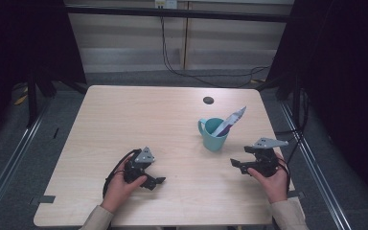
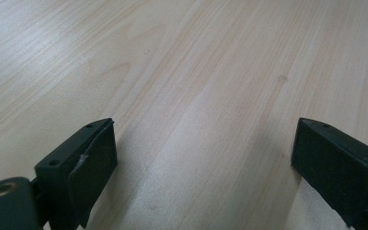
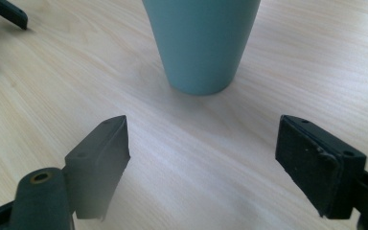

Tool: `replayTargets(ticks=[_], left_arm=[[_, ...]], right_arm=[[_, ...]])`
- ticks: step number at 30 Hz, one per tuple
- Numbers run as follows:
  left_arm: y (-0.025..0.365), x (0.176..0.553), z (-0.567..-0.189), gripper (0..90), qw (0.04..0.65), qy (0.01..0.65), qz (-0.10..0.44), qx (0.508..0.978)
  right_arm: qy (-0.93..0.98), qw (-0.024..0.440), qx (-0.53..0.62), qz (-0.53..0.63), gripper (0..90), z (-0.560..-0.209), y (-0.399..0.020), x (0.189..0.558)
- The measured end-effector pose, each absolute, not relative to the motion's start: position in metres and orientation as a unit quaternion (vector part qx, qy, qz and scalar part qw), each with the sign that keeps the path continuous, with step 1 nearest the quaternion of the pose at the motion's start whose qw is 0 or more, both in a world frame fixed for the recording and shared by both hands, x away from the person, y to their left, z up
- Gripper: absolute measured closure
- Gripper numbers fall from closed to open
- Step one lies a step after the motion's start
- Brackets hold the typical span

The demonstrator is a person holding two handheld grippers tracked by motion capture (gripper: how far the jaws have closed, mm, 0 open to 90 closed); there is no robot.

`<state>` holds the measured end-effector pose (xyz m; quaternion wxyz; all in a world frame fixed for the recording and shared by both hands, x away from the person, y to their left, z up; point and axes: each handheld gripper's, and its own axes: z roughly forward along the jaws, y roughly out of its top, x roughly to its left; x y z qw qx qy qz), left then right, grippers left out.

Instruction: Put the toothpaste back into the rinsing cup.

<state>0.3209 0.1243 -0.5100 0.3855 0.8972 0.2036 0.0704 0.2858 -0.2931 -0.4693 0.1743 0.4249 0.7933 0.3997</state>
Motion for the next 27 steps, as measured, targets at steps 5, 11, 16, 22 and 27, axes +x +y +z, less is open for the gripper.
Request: replayTargets(ticks=[5, 11, 16, 22, 27], left_arm=[[0.124, 0.321, -0.510, 8.1, 0.386, 0.204, 0.071, 0.897], [0.124, 0.321, -0.510, 8.1, 0.385, 0.203, 0.070, 0.898], [0.124, 0.321, -0.510, 8.1, 0.385, 0.203, 0.070, 0.897], [0.124, 0.321, -0.510, 8.1, 0.385, 0.203, 0.069, 0.898], [0.124, 0.321, -0.510, 8.1, 0.385, 0.203, 0.069, 0.898]], right_arm=[[0.798, 0.170, 0.422, 0.394, 18.5, -0.476, -0.293, 0.281], [0.802, 0.163, 0.422, 0.390, 18.5, -0.485, -0.293, 0.274], [0.802, 0.156, 0.426, 0.389, 18.5, -0.494, -0.294, 0.271], [0.802, 0.152, 0.431, 0.385, 17.9, -0.501, -0.296, 0.267], [0.801, 0.150, 0.434, 0.383, 17.5, -0.506, -0.297, 0.264]])
